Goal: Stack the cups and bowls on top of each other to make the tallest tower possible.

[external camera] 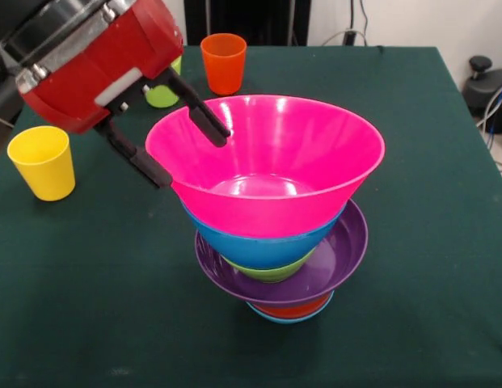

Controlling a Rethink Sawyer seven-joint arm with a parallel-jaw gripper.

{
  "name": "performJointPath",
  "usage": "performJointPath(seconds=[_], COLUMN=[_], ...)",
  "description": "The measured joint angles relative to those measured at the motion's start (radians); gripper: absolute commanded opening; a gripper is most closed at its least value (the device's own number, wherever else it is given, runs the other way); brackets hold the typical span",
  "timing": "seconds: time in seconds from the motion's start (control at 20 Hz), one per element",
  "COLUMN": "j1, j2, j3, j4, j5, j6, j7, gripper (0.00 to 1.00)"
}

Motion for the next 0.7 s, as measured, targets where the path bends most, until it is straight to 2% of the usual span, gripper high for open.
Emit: performJointPath(seconds=[0.4,0.7], j1=[0.048,0.059], j2=[-0.043,-0.051], j3=[-0.002,-0.006], j4=[-0.077,-0.102], j5=[0.025,0.029], j6=[0.091,0.113], j7=[0.000,0.000], gripper=[1.00,1.00])
